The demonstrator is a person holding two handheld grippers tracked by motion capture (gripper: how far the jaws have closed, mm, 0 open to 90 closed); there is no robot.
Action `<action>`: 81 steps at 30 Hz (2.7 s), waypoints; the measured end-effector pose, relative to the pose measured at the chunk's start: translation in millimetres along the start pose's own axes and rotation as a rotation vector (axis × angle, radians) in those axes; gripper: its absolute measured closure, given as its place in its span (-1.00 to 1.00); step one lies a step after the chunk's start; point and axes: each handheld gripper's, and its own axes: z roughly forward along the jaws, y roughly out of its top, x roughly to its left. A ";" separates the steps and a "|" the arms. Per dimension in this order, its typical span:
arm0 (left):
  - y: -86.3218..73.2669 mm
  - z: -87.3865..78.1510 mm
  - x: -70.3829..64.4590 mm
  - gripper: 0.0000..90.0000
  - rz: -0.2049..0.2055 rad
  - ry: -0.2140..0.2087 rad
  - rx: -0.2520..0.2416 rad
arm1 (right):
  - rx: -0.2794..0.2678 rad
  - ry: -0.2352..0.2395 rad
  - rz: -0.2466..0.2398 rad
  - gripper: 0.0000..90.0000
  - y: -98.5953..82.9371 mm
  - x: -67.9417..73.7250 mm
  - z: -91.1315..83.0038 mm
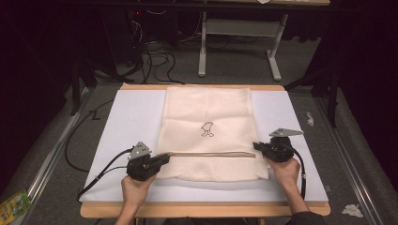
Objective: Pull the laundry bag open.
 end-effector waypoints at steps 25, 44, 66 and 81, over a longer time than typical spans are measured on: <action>-4.4 -20.5 15.1 0.94 -0.019 0.059 -0.013 | 0.005 -0.010 0.001 0.95 2.1 -0.5 -1.3; -14.8 -36.0 32.5 0.94 -0.051 0.113 0.009 | 0.013 -0.026 -0.015 0.96 3.5 -1.0 -1.8; -14.2 -29.3 27.6 0.93 -0.032 0.137 0.057 | 0.019 -0.009 0.005 0.92 -3.4 -0.6 -0.3; -16.7 -27.2 26.9 0.90 -0.023 0.137 0.072 | 0.017 -0.018 0.013 0.67 -11.0 0.1 0.3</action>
